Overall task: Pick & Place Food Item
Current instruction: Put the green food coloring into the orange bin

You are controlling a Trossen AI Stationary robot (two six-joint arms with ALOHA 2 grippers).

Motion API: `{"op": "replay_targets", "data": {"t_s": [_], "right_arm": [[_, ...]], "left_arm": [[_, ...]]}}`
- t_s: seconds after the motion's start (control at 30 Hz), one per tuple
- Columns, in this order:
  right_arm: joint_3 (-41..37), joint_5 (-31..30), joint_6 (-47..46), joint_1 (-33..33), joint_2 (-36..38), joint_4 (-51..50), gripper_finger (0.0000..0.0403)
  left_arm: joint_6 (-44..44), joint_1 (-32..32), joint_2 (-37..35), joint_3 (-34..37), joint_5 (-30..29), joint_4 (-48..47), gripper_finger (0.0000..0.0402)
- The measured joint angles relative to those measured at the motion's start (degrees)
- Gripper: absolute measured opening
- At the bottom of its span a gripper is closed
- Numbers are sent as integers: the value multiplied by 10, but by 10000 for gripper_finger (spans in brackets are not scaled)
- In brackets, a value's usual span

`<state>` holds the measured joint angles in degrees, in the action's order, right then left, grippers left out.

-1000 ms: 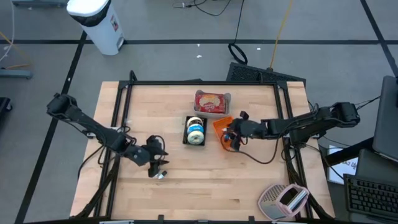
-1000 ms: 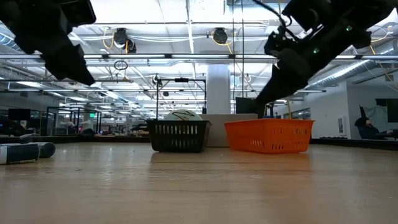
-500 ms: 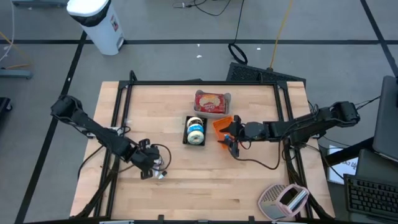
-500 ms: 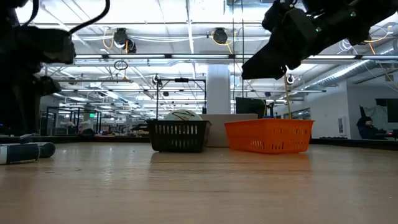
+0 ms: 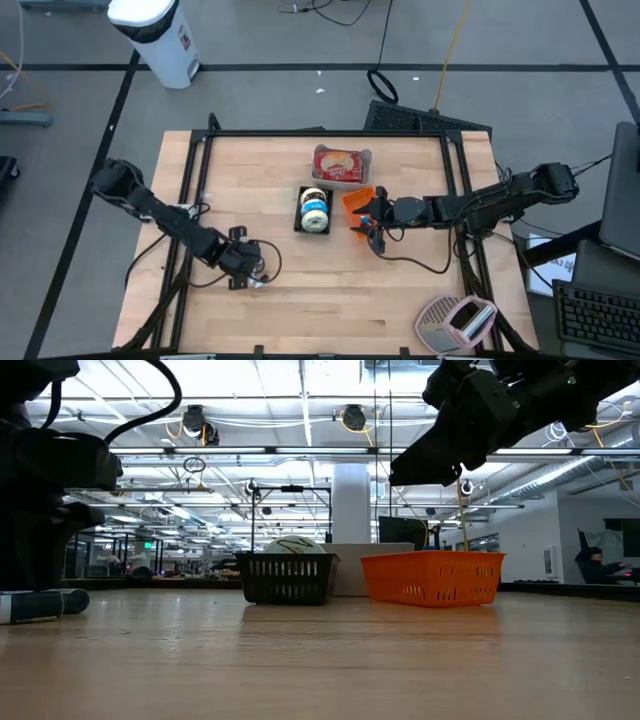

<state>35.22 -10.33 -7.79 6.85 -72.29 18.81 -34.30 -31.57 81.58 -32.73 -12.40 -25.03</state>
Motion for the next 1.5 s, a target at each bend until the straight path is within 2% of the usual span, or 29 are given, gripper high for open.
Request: {"op": "replay_targets", "data": {"t_s": [0.53,0.63,0.8,0.93,1.1,1.27,1.33,1.4,1.5], "right_arm": [[0,0,-4,0,0,0,224],[0,0,-16,0,0,0,224],[0,0,-20,0,0,0,224],[0,-1,-20,0,0,7,224],[0,-4,-51,0,-2,35,224],[0,0,-65,0,-36,129,224],[0,-1,-62,-2,-49,162,224],[0,-1,-62,-6,-58,168,224],[0,-1,-66,-19,-69,170,224]], "left_arm": [[43,0,5,0,-30,18,92],[44,0,1,0,-54,16,92],[78,4,0,-28,-144,-17,92],[140,21,0,-68,-201,-53,92],[256,49,-1,-128,-258,-47,92],[391,67,-2,-175,-298,-23,92],[412,79,-2,-176,-304,-42,92],[359,98,-2,-175,-310,-97,92],[166,155,-3,-175,-290,-199,92]]}}
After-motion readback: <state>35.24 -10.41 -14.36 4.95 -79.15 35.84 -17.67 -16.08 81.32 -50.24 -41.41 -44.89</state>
